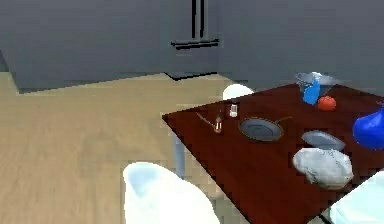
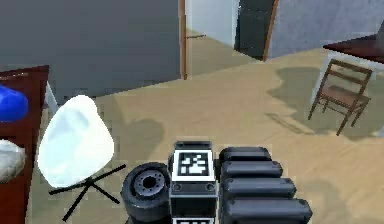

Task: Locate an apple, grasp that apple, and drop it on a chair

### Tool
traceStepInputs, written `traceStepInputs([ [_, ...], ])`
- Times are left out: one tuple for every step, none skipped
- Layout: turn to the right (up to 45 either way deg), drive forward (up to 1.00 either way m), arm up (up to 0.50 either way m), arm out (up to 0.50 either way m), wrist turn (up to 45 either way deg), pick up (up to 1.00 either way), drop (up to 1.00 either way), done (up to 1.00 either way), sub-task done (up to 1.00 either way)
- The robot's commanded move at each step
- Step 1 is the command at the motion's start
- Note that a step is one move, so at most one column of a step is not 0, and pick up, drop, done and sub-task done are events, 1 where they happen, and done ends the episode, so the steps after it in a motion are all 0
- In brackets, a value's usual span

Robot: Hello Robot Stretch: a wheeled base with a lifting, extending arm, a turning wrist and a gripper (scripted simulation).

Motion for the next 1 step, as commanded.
traceStepInputs([
  [-45.0, 0.0, 0.0, 0.0, 0.0, 0.0, 0.0, 0.0, 0.0],
])
